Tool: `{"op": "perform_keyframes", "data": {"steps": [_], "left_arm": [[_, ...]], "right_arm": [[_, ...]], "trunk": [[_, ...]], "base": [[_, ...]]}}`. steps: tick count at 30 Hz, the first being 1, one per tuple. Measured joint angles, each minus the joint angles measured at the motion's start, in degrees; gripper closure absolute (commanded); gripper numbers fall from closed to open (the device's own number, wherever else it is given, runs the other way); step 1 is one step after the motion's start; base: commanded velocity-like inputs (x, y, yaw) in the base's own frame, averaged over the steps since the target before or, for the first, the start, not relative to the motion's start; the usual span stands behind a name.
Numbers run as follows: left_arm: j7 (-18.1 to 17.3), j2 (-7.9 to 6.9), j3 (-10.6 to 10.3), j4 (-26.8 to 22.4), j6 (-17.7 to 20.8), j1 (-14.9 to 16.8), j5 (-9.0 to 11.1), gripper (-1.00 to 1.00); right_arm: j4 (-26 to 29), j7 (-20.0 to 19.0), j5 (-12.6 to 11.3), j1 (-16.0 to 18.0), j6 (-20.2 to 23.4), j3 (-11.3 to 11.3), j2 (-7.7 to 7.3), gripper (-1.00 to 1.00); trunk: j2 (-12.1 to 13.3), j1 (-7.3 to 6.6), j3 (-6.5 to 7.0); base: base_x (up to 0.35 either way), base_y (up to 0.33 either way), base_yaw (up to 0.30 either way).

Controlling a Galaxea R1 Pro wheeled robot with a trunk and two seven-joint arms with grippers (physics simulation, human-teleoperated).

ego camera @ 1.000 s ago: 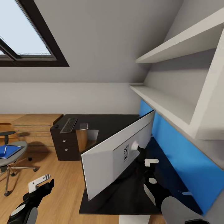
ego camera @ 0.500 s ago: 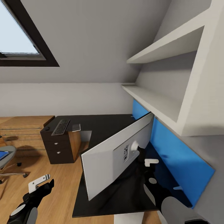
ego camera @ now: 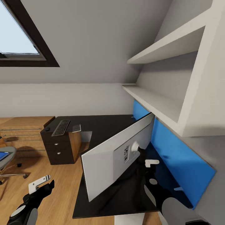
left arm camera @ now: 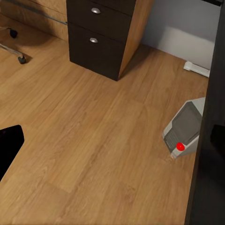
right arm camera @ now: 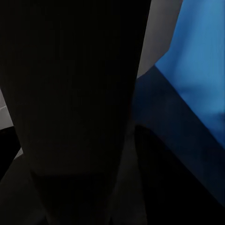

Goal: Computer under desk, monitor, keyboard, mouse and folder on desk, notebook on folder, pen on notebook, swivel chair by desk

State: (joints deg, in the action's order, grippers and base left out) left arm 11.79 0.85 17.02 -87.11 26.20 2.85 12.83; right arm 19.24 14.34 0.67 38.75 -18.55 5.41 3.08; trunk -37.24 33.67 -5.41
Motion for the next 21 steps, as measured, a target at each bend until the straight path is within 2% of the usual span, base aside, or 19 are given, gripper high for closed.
{"op": "perform_keyframes", "data": {"steps": [21], "left_arm": [[0.0,-0.09,0.0,-0.07,0.09,0.0,0.01,-1.0]], "right_arm": [[-0.01,0.0,0.01,0.0,0.03,-0.01,0.02,1.0]], "trunk": [[-0.01,-0.03,0.0]], "base": [[0.311,-0.082,0.0]]}}
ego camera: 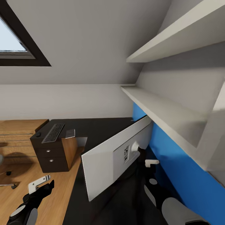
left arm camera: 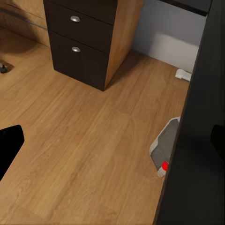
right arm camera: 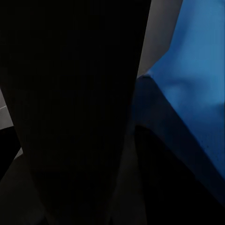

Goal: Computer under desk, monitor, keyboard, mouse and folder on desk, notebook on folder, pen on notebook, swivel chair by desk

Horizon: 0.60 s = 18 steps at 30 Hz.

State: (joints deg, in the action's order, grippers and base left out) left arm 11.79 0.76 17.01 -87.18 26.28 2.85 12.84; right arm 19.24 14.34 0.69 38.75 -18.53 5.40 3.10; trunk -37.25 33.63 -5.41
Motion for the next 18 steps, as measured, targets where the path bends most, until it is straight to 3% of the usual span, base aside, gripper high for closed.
{"op": "perform_keyframes", "data": {"steps": [7,18], "left_arm": [[0.0,0.0,-0.01,0.01,-0.03,0.01,0.0,-1.0],[0.0,0.0,-0.01,-0.05,-0.06,0.01,0.0,-1.0]], "right_arm": [[0.04,-0.93,0.61,0.0,0.19,0.4,0.04,1.0],[0.06,-1.55,0.54,0.0,0.24,0.55,0.03,1.0]], "trunk": [[-0.01,0.0,0.0],[0.0,0.03,0.0]], "base": [[0.285,-0.124,0.0],[0.036,-0.019,0.0]]}}
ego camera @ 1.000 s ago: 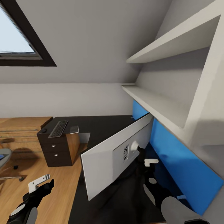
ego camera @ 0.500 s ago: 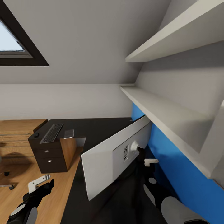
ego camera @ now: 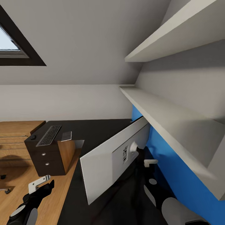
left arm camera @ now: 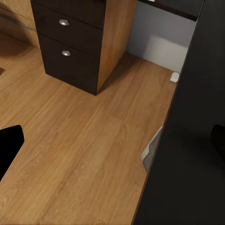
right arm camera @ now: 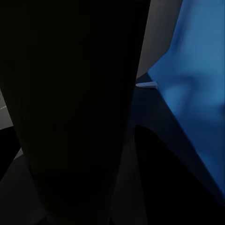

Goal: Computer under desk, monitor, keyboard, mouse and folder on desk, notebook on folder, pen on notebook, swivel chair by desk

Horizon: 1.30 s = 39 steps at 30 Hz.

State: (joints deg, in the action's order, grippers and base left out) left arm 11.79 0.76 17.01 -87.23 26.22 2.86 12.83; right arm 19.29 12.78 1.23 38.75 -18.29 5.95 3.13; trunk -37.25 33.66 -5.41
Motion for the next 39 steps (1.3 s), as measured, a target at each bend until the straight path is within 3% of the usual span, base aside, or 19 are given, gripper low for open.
{"op": "perform_keyframes", "data": {"steps": [14,15,17,29,39], "left_arm": [[0.0,0.0,0.0,0.01,0.07,0.0,0.0,-1.0],[0.0,0.0,0.0,0.01,0.07,0.0,0.0,-1.0],[0.0,0.0,0.02,0.01,0.05,-0.01,0.01,-1.0],[0.0,0.0,0.01,-0.03,-0.01,-0.01,0.01,-1.0],[-0.07,0.0,0.01,-0.04,0.07,-0.01,0.01,-1.0]], "right_arm": [[0.0,-0.17,0.19,0.01,0.02,-0.18,-0.06,1.0],[0.0,-0.18,0.22,0.01,0.04,-0.19,-0.07,-1.0],[0.02,1.57,-0.34,0.04,-0.03,-0.49,-0.11,-1.0],[0.03,1.57,-0.3,0.04,0.07,-0.41,-0.1,-1.0],[0.01,1.6,-0.35,0.04,-0.04,-0.5,-0.11,-1.0]], "trunk": [[0.0,0.0,0.01],[0.0,0.0,0.01],[-0.01,0.0,0.01],[-0.01,0.0,0.01],[0.0,0.03,0.01]], "base": [[0.0,0.0,0.0],[0.0,0.0,0.0],[0.0,0.0,0.0],[-0.008,0.0,0.0],[-0.284,0.0,0.0]]}}
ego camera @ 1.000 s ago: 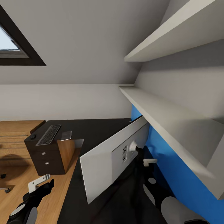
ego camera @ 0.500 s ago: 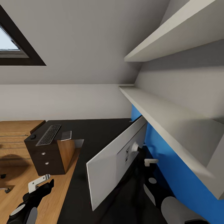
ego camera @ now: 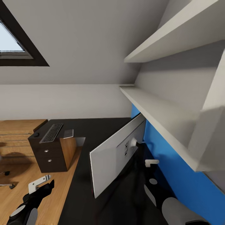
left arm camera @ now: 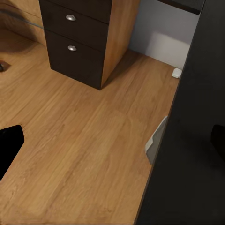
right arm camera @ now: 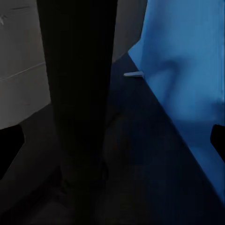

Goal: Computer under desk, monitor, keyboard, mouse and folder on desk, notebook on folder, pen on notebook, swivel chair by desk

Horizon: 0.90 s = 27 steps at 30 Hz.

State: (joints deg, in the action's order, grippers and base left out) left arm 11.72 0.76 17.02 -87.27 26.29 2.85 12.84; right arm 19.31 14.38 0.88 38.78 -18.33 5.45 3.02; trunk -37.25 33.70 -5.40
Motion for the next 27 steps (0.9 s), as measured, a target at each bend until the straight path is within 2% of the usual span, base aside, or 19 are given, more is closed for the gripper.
{"op": "perform_keyframes", "data": {"steps": [4,6,7,8,9,11,13,16,22,23,27], "left_arm": [[-0.02,0.0,0.0,-0.07,0.06,0.0,0.0,-1.0],[-0.02,0.0,0.0,-0.08,0.08,0.0,0.0,-1.0],[-0.02,0.0,0.0,-0.08,0.08,0.0,0.0,-1.0],[-0.02,0.0,0.0,-0.09,0.09,0.0,0.0,-1.0],[-0.02,0.02,0.0,-0.09,0.09,0.0,0.0,-1.0],[-0.02,0.05,0.0,-0.12,0.09,0.0,0.0,-1.0],[-0.02,0.08,0.0,-0.12,0.1,0.0,0.0,-1.0],[-0.02,0.1,-0.01,-0.13,0.1,0.0,0.0,-1.0],[-0.02,0.12,-0.43,-0.13,0.1,0.0,-0.01,-1.0],[0.01,0.11,-1.96,-0.13,0.09,0.0,-0.02,-1.0],[0.06,0.1,-3.28,-0.11,0.18,0.0,-0.15,-1.0]], "right_arm": [[0.02,0.0,0.0,0.0,-0.01,0.03,0.09,-1.0],[4.53,0.1,-0.03,-0.41,1.47,0.11,0.69,-1.0],[9.16,0.28,-0.04,-1.64,3.91,0.14,1.28,-1.0],[18.36,1.01,-0.02,-5.85,10.84,0.24,2.19,-1.0],[22.14,1.33,-0.04,-7.8,13.95,0.26,2.44,-1.0],[33.72,2.49,-0.41,-13.6,23.91,0.23,2.97,-1.0],[43.66,3.31,-1.29,-17.28,30.43,0.28,3.3,-1.0],[48.23,3.52,-1.85,-19.46,32.34,0.34,3.69,-1.0],[50.22,3.54,-1.97,-20.15,32.76,0.42,3.93,-1.0],[50.56,3.5,-1.99,-20.24,32.78,0.65,4.34,-1.0],[50.82,3.58,-1.93,-20.29,32.73,2.46,4.62,-1.0]], "trunk": [[0.0,0.0,0.0],[-0.01,0.0,0.01],[-0.01,0.0,0.0],[-0.02,-0.01,-0.01],[-0.01,-0.01,0.0],[-0.01,-0.02,0.0],[-0.01,-0.02,0.0],[0.0,-0.01,0.0],[0.01,-0.01,0.01],[0.01,-0.01,0.01],[0.01,-0.01,0.01]], "base": [[-0.334,0.0,0.0],[-0.331,0.0,0.0],[-0.278,0.0,0.0],[-0.259,0.0,0.0],[-0.228,0.005,0.0],[-0.211,0.055,0.0],[-0.241,0.159,0.0],[-0.254,0.193,0.0],[-0.259,0.207,0.0],[-0.26,0.21,0.0],[-0.26,0.22,0.0]]}}
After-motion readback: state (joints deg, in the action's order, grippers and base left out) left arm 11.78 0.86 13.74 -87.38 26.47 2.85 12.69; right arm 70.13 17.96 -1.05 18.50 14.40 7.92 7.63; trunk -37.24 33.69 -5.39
